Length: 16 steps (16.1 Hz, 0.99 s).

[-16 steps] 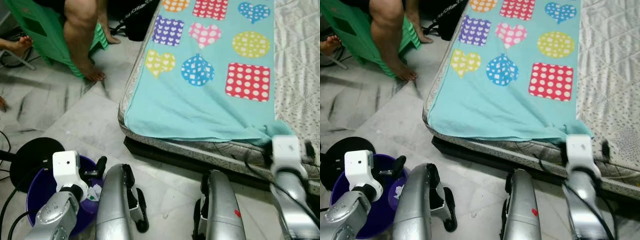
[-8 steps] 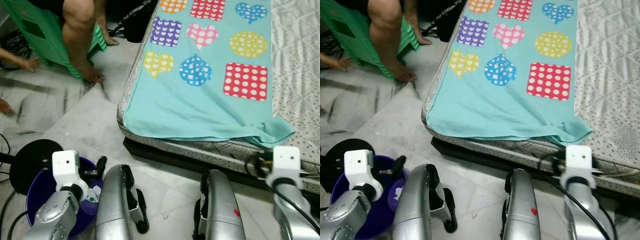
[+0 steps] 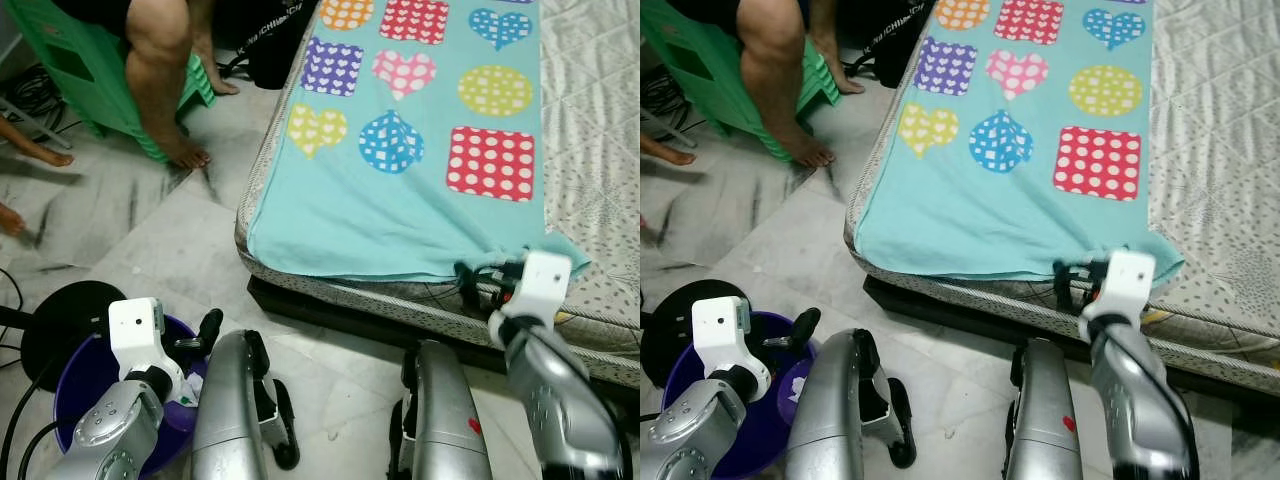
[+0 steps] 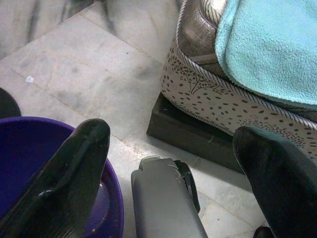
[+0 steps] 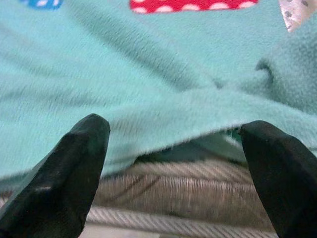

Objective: Clean up the room

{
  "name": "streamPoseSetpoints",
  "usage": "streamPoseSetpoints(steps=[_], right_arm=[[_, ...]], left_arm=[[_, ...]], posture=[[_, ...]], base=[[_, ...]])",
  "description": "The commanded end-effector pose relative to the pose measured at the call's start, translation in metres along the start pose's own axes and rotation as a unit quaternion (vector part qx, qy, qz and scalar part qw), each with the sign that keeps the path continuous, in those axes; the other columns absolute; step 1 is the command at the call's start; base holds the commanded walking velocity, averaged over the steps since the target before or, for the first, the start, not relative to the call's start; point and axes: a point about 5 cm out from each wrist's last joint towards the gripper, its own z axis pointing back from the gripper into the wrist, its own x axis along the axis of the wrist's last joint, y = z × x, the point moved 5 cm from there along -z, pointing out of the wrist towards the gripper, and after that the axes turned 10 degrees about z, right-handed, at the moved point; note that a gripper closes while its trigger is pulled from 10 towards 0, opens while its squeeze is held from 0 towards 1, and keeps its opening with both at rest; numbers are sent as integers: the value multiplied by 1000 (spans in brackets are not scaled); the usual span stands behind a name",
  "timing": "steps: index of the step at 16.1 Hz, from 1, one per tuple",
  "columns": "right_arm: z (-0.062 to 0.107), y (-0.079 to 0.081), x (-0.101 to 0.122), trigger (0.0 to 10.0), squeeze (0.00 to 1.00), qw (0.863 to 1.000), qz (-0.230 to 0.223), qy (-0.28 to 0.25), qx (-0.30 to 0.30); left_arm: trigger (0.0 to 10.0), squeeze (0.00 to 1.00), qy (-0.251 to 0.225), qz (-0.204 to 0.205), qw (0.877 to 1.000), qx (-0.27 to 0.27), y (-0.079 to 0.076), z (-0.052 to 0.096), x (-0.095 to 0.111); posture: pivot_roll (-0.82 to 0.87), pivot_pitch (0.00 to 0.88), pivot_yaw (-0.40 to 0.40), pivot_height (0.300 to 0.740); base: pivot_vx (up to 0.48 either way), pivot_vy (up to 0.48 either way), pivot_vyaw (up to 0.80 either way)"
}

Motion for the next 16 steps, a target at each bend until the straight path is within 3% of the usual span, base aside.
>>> streamPoseSetpoints(steps=[1, 5, 8, 10, 16], right_arm=[[0, -6, -14, 10000, 0, 999, -18, 25, -15], [-13, -19, -1, 10000, 0, 995, -36, 13, -91], [-14, -20, 3, 10000, 0, 993, -8, 3, -114], [-6, -16, -6, 10000, 0, 992, 52, 14, -114], [-3, -10, -13, 10000, 0, 989, 91, -3, -116]], left_arm=[[10000, 0, 12, 2, 1000, 11, 7, 3, -5], [10000, 0, 15, 8, 1000, 12, 6, 2, -6], [10000, 0, 16, 7, 1000, 12, 6, 1, -7], [10000, 0, 16, 7, 1000, 15, 7, 2, -7], [10000, 0, 18, 4, 1000, 12, 5, -3, -7]], posture=[[-56, 286, 88, 569], [-52, 282, 92, 569], [-47, 279, 90, 569], [-49, 280, 88, 569], [-52, 290, 88, 569]], base=[[0, 0, 0], [0, 0, 0], [0, 0, 0], [0, 0, 0], [0, 0, 0]])
